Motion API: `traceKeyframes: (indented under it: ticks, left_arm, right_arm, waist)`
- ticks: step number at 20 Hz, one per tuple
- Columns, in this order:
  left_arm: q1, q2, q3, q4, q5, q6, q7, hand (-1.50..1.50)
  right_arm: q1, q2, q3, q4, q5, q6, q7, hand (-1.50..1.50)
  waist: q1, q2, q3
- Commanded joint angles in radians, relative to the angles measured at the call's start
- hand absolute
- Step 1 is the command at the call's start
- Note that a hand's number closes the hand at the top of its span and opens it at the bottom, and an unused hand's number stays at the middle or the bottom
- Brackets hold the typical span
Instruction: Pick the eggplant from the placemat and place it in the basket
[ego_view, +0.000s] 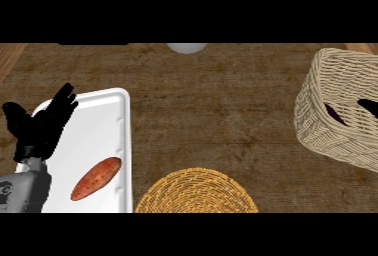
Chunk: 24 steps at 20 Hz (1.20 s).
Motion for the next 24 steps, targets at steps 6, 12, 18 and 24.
traceKeyframes:
  ticks: [6,12,18,24]
  left_arm:
    - [0.009,0.018,0.039,0.026,0.018,-0.015,-0.023,0.00]
    - [0.031,-0.018,0.010,-0.009,-0.016,0.023,-0.023,0.00]
    - [0.038,-0.007,0.025,0.015,-0.005,0.004,-0.039,0.00]
    - [0.018,-0.020,0.006,-0.003,-0.014,0.013,-0.012,0.00]
  right_arm:
    - [-0.057,-0.024,-0.230,0.004,-0.221,-0.091,0.068,-1.50]
    - [-0.044,-0.194,-0.473,0.062,-0.501,0.016,0.144,-1.50]
    - [0.168,-0.339,-0.660,0.316,-0.718,0.264,-0.062,-1.50]
    - [0.331,-0.497,-0.763,0.575,-0.790,0.494,-0.228,-1.50]
  waist:
    - [-0.012,-0.003,0.000]
    - [-0.021,-0.005,0.000]
    - [-0.022,-0.003,0.001]
    - [-0.016,-0.002,0.001]
